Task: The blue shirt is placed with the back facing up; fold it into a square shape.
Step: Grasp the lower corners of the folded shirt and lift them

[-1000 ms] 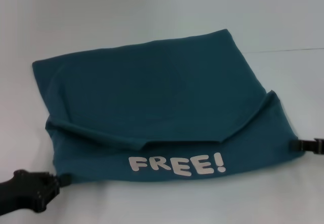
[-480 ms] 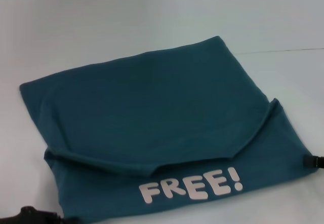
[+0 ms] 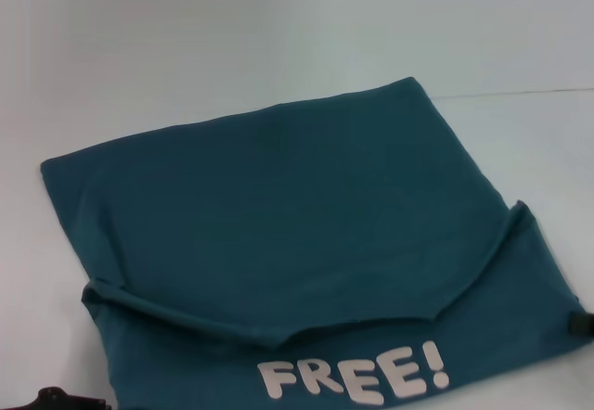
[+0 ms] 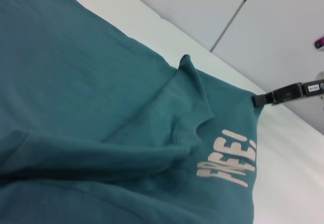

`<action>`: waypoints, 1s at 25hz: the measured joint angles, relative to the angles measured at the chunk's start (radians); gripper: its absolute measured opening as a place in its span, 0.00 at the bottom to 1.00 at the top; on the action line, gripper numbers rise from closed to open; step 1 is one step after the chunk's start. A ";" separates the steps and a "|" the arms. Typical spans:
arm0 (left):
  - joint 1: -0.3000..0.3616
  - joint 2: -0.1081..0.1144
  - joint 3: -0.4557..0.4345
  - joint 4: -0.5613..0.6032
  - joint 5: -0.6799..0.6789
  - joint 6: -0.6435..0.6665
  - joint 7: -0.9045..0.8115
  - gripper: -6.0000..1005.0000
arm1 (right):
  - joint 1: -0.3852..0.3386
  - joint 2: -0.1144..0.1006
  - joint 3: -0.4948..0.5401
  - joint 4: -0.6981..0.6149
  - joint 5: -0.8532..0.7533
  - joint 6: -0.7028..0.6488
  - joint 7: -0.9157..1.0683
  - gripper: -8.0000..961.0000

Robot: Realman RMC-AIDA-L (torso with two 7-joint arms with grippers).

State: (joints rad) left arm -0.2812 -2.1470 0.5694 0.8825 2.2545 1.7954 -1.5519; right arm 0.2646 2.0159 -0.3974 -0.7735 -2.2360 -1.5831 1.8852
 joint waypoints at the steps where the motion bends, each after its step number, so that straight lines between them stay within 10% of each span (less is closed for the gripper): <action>1: 0.000 0.000 0.000 0.000 0.000 0.000 0.000 0.01 | -0.009 0.002 0.008 -0.002 0.000 -0.012 -0.010 0.06; 25: 0.013 0.006 -0.081 0.000 0.026 0.071 -0.035 0.01 | -0.223 0.043 0.189 0.000 -0.036 -0.286 -0.272 0.06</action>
State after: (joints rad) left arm -0.2682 -2.1409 0.4883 0.8821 2.2810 1.8664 -1.5866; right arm 0.0413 2.0591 -0.2084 -0.7737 -2.2723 -1.8691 1.6133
